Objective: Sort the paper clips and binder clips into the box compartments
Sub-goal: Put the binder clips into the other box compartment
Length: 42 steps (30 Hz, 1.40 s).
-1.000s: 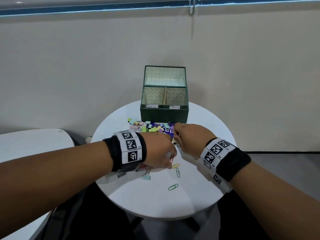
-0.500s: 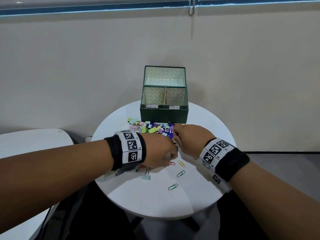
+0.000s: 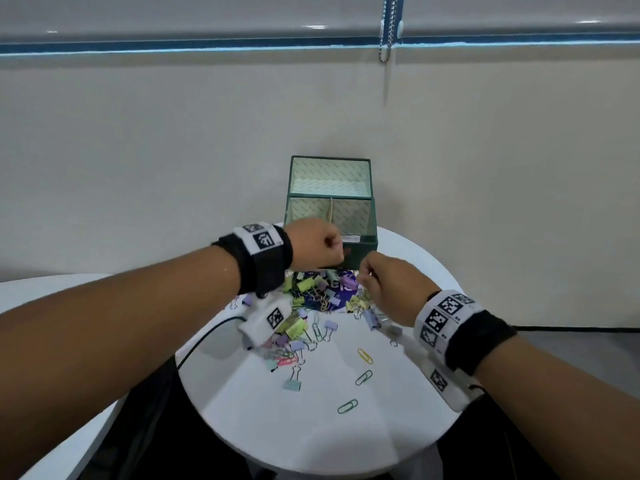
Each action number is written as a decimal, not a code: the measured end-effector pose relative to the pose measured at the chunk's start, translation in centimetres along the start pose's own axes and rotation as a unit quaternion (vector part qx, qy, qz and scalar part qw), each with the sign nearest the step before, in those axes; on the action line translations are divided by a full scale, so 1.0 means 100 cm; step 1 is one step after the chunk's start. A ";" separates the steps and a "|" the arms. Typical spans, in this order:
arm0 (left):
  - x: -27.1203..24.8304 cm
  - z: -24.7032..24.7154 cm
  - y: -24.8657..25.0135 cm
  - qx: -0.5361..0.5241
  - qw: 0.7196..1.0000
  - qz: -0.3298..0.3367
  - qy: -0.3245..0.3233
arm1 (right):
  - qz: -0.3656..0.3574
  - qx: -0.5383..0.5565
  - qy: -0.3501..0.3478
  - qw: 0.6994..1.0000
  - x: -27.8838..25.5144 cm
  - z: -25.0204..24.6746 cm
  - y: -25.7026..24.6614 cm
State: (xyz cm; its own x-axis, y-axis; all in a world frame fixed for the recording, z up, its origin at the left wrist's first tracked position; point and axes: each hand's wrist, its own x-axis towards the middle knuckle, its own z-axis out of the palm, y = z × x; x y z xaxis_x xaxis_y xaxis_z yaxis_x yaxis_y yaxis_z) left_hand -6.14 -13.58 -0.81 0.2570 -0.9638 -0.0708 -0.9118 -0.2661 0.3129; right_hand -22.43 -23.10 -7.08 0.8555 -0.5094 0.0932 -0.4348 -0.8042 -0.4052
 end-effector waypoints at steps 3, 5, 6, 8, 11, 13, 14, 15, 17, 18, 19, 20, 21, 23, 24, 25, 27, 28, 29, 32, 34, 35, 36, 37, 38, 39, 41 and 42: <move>0.030 -0.016 -0.009 -0.084 0.993 -0.054 0.060 | 0.038 0.053 0.060 0.996 0.023 -0.018 0.010; 0.047 -0.020 -0.011 -0.136 0.985 -0.079 0.070 | 0.061 0.084 0.095 0.990 0.042 -0.030 0.011; 0.054 -0.019 -0.010 -0.181 0.977 -0.095 0.066 | 0.070 0.096 0.111 0.987 0.052 -0.033 0.010; 0.066 -0.017 -0.007 -0.313 0.940 -0.130 0.047 | 0.080 0.109 0.133 0.982 0.071 -0.038 0.006; 0.071 -0.013 -0.005 -0.438 0.886 -0.151 0.023 | 0.078 0.098 0.100 0.987 0.094 -0.036 -0.001; 0.066 -0.013 -0.006 -0.464 0.874 -0.144 0.014 | 0.071 0.069 0.055 0.994 0.104 -0.034 -0.006; 0.062 -0.014 -0.006 -0.472 0.870 -0.142 0.014 | 0.071 0.062 0.036 0.995 0.107 -0.035 -0.008; 0.056 -0.016 -0.007 -0.477 0.867 -0.140 0.016 | 0.073 0.059 0.023 0.995 0.108 -0.036 -0.009; 0.046 -0.017 -0.011 -0.451 0.882 -0.127 0.038 | 0.068 0.041 0.024 0.997 0.103 -0.040 -0.011; 0.040 -0.017 -0.014 -0.407 0.905 -0.111 0.060 | 0.059 0.025 0.041 0.997 0.096 -0.043 -0.012; 0.030 -0.017 -0.015 -0.347 0.930 -0.090 0.081 | 0.040 0.008 0.061 0.997 0.087 -0.045 -0.013; 0.018 -0.016 -0.017 -0.279 0.954 -0.066 0.094 | 0.011 -0.003 0.071 0.997 0.074 -0.046 -0.014; 0.004 -0.014 -0.019 -0.211 0.972 -0.039 0.091 | -0.021 -0.016 0.055 0.998 0.059 -0.046 -0.015; -0.028 -0.008 -0.024 -0.080 0.996 0.010 0.047 | -0.081 -0.055 -0.042 0.994 0.026 -0.042 -0.019; -0.043 -0.004 -0.029 -0.012 1.000 0.020 0.017 | -0.093 -0.074 -0.104 0.987 0.009 -0.037 -0.022; -0.055 0.001 -0.035 0.052 0.998 0.019 -0.004 | -0.099 -0.093 -0.153 0.979 -0.006 -0.031 -0.023; -0.069 0.005 -0.049 0.128 0.992 -0.014 -0.008 | -0.094 -0.128 -0.196 0.968 -0.030 -0.018 -0.024; -0.074 0.006 -0.056 0.129 0.991 -0.032 -0.001 | -0.081 -0.142 -0.202 0.966 -0.039 -0.011 -0.024; -0.077 0.008 -0.061 0.120 0.992 -0.045 0.006 | -0.068 -0.158 -0.206 0.963 -0.044 -0.005 -0.024; -0.084 0.017 -0.068 0.120 0.992 -0.043 -0.006 | -0.067 -0.190 -0.194 0.960 -0.050 0.006 -0.026; -0.084 0.027 -0.071 0.116 0.992 -0.045 -0.005 | -0.080 -0.190 -0.191 0.960 -0.050 0.009 -0.030; -0.083 0.031 -0.072 0.112 0.992 -0.051 0.002 | -0.081 -0.182 -0.197 0.960 -0.049 0.010 -0.032; -0.082 0.033 -0.072 0.107 0.993 -0.057 0.014 | -0.078 -0.171 -0.207 0.960 -0.049 0.011 -0.034; -0.081 0.033 -0.073 0.100 0.993 -0.059 0.030 | -0.073 -0.160 -0.215 0.961 -0.048 0.011 -0.036; -0.079 0.033 -0.073 0.091 0.993 -0.058 0.043 | -0.070 -0.150 -0.219 0.962 -0.048 0.009 -0.036; -0.080 0.033 -0.073 0.079 0.994 -0.058 0.052 | -0.072 -0.145 -0.221 0.962 -0.048 0.008 -0.037; -0.082 0.032 -0.074 0.065 0.995 -0.057 0.046 | -0.086 -0.134 -0.203 0.966 -0.048 0.003 -0.039; -0.084 0.032 -0.074 0.066 0.995 -0.058 0.040 | -0.093 -0.124 -0.184 0.971 -0.049 0.000 -0.039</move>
State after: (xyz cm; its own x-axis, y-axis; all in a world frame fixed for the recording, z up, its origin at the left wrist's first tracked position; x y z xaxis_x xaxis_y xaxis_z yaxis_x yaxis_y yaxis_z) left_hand -2.57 -3.60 -5.59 0.3828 -0.9236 -0.0217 -0.9072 -0.3802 0.1798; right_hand -24.98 -17.48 -5.96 0.9485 -0.2411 -0.2056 -0.2782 -0.9442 -0.1764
